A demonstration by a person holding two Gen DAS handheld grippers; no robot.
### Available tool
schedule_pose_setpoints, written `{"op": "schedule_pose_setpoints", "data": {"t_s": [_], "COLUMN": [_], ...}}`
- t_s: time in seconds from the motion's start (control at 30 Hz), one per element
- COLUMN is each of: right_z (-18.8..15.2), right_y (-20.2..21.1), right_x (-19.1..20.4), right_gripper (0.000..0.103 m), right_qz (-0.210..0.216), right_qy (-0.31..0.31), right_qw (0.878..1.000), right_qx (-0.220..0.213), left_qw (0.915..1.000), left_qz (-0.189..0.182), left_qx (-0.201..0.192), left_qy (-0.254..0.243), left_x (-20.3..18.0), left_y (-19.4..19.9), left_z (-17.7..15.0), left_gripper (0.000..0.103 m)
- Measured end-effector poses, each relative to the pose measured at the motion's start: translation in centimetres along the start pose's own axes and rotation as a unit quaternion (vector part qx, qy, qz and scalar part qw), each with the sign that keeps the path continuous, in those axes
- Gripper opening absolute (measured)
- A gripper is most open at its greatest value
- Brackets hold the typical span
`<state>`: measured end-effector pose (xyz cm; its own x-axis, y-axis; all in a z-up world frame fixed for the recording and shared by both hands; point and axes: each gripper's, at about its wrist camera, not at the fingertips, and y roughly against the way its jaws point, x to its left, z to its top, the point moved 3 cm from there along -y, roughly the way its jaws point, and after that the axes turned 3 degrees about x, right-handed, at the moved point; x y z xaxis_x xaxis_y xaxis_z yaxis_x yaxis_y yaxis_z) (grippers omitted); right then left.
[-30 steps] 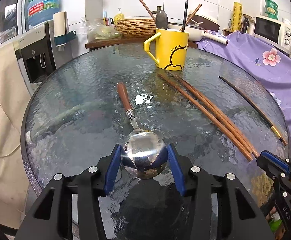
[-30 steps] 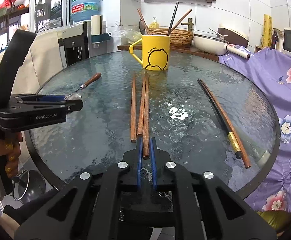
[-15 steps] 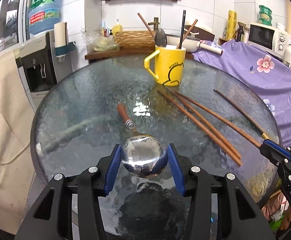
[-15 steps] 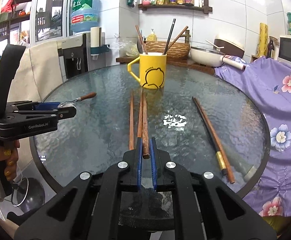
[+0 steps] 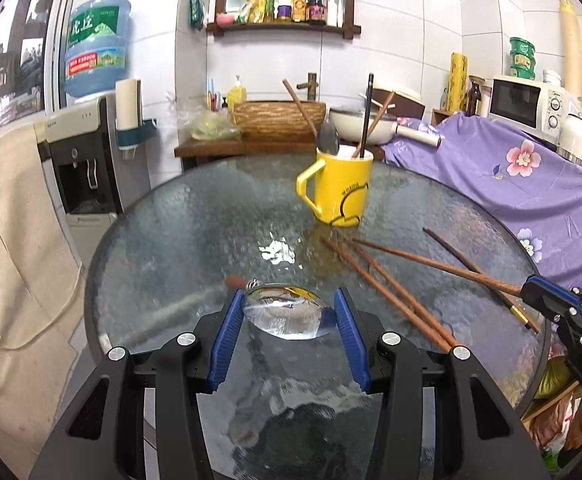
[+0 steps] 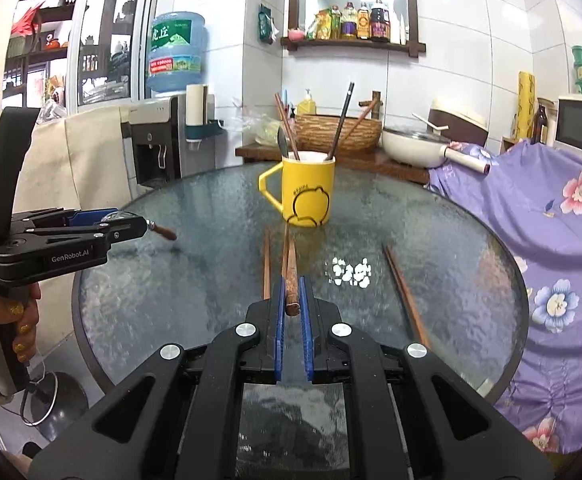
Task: Organize utensils
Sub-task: 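Lift the ladle and wooden chopsticks and carry them over the yellow mug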
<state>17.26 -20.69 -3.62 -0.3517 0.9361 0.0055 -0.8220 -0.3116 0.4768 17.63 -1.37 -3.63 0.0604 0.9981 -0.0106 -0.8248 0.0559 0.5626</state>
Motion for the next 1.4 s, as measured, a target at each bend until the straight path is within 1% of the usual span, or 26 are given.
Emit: {"op": "schedule_pose_setpoints", "data": {"t_s": [0.13,0.37,0.8,1.03,1.23,1.4], "right_z": [1.1,2.7,5.1,8.1,11.8,15.2], "right_y": [0.2,0.4,-0.2,-0.5,-1.8,-2.8], "right_x": [-0.1,0.1,0.0,-0.9,-2.1,-2.1], "right_gripper": [0.008,0.008,0.008,0.008,0.008,0.008], "right_qz": [-0.001,-0.005,-0.005,0.006,0.023,0.028], "right_qy": [0.001,0.016,0.029,0.032,0.020,0.035], "right_qw": [1.000,1.000,0.999,0.998,0.999,0.998], "right_qx": [-0.012,-0.026,-0.038,-0.047,-0.040,-0.039], "left_qw": [0.9999,0.9995,0.9991,0.9986,0.9968,0.9942], "left_qz": [0.000,-0.001,-0.016,-0.045,-0.078,-0.107], "left_qx": [-0.015,-0.028,-0.035,-0.028,-0.016,-0.002], "left_qy": [-0.006,-0.013,-0.016,-0.009,-0.001,0.009], "left_x": [0.4,0.5,0.4,0.5,0.7,0.9], "left_y": [0.3,0.2,-0.1,-0.5,-1.3,-2.0], "left_z": [1.0,1.9,2.8,4.0,5.1,6.1], "left_gripper": [0.046,0.046,0.045,0.045,0.045,0.045]}}
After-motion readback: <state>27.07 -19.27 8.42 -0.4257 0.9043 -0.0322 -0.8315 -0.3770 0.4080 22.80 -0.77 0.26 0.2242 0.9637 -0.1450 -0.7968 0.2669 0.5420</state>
